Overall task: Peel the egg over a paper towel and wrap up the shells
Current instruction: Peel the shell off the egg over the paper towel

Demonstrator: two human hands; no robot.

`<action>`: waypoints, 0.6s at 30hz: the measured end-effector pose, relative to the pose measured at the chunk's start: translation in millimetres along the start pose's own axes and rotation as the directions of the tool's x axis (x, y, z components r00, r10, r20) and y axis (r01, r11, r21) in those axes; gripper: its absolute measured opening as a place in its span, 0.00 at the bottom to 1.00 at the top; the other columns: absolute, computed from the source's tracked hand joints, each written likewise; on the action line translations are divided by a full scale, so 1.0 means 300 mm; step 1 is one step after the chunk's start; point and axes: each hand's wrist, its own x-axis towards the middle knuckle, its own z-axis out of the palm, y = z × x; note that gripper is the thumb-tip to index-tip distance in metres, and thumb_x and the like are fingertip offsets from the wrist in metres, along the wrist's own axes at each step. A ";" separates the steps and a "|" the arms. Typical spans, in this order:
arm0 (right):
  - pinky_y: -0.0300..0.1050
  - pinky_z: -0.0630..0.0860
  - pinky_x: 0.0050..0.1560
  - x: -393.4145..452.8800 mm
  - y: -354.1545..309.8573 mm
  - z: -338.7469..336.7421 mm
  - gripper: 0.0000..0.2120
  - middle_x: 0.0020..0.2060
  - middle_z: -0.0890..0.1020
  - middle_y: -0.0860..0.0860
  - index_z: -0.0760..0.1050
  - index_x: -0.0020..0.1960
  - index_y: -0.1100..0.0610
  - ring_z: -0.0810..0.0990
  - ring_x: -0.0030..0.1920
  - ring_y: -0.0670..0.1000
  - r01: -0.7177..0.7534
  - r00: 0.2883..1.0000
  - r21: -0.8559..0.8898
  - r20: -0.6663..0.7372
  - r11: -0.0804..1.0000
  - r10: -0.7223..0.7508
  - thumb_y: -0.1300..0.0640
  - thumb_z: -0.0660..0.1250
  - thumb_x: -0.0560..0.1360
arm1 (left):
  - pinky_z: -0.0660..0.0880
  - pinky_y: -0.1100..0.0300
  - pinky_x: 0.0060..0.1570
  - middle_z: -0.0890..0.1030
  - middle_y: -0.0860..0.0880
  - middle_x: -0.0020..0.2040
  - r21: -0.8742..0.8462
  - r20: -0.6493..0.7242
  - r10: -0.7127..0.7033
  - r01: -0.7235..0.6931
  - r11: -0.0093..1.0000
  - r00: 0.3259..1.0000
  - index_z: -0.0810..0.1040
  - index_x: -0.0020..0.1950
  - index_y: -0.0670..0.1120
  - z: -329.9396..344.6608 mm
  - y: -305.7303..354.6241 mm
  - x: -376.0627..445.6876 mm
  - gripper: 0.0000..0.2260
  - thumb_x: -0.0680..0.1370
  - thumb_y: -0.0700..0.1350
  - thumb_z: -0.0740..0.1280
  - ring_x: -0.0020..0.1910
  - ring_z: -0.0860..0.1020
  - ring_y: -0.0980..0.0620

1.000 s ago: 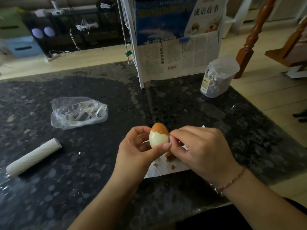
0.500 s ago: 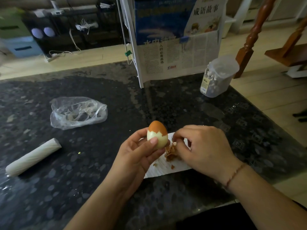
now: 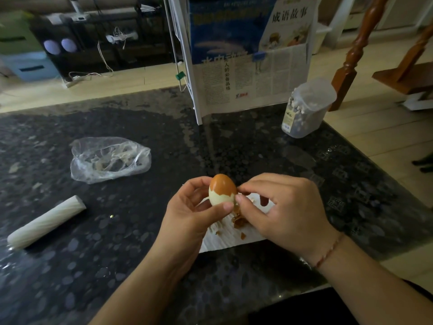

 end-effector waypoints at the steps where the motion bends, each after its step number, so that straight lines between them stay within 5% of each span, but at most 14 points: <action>1: 0.48 0.78 0.34 0.000 0.002 -0.001 0.09 0.38 0.85 0.47 0.84 0.43 0.54 0.83 0.38 0.49 0.023 1.000 -0.021 0.001 1.000 -0.023 0.51 0.68 0.74 | 0.80 0.57 0.48 0.85 0.43 0.53 0.026 -0.004 0.007 -0.007 1.000 1.000 0.81 0.54 0.46 -0.001 0.000 0.002 0.23 0.60 0.42 0.81 0.52 0.84 0.45; 11: 0.48 0.73 0.27 -0.001 0.002 0.012 0.12 0.30 0.82 0.50 0.81 0.37 0.56 0.79 0.29 0.52 0.151 0.988 -0.288 0.022 0.946 -0.152 0.54 0.64 0.75 | 0.80 0.59 0.47 0.86 0.44 0.51 0.105 -0.017 0.006 -0.004 0.994 1.000 0.80 0.55 0.45 0.000 0.007 -0.004 0.26 0.59 0.43 0.83 0.51 0.85 0.46; 18: 0.48 0.76 0.30 -0.003 0.015 0.019 0.06 0.33 0.82 0.45 0.83 0.39 0.53 0.79 0.32 0.46 -0.071 0.997 0.014 0.002 0.997 0.071 0.54 0.68 0.72 | 0.82 0.57 0.44 0.82 0.34 0.58 -0.302 0.047 -0.105 0.114 0.946 0.993 0.72 0.64 0.40 -0.002 0.013 -0.005 0.22 0.72 0.43 0.71 0.51 0.85 0.42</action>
